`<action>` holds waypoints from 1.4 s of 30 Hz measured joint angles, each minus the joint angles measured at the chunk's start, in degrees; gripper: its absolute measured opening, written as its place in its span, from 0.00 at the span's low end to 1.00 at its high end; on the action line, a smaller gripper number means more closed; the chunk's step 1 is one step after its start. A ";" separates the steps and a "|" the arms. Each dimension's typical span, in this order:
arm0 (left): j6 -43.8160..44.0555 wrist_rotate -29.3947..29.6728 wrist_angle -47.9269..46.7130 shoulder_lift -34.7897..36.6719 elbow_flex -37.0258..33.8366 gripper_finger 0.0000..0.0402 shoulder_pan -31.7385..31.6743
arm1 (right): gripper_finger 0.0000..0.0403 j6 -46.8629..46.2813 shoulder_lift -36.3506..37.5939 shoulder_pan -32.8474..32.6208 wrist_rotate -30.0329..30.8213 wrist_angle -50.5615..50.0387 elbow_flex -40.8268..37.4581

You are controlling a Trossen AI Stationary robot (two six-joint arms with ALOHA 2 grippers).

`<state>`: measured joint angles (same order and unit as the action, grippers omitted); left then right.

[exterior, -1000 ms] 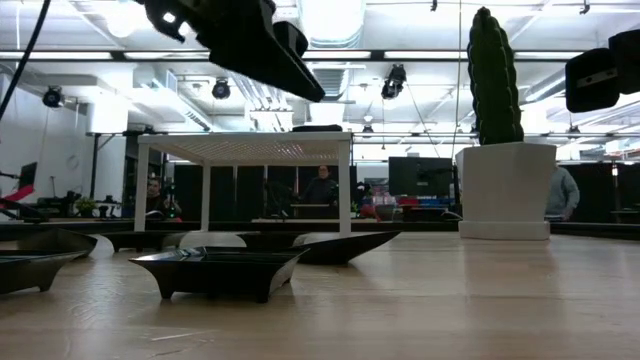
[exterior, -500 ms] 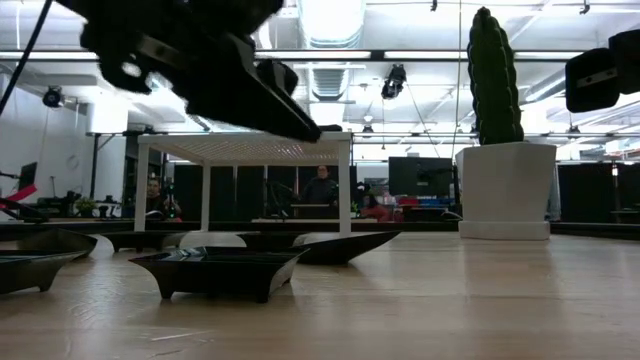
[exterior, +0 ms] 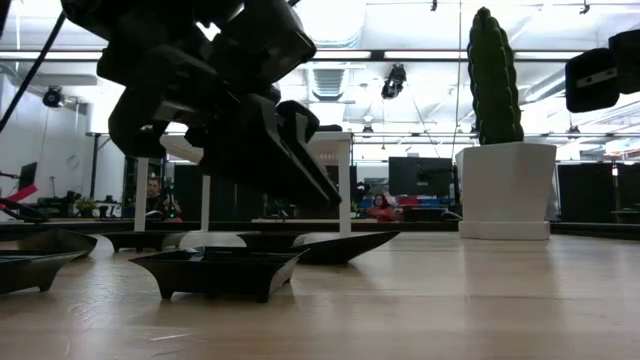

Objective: Pick & Place Mini shaped plates
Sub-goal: Stack the drop-shaped plate on top of the other drop-shaped plate on the shelf

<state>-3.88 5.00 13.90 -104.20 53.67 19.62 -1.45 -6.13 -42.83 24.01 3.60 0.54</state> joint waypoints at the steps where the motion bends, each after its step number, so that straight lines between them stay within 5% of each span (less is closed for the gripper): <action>1: 0.01 0.01 -0.09 0.06 0.00 0.25 -0.01 | 0.02 0.01 0.00 0.00 0.00 0.00 0.00; 42: -0.64 3.02 0.06 -4.31 -0.02 0.25 -0.15 | 0.02 0.03 -0.02 0.00 0.00 0.00 0.00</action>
<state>-4.51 8.02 13.96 -108.51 53.65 19.46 -1.42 -6.15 -42.83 24.01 3.60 0.54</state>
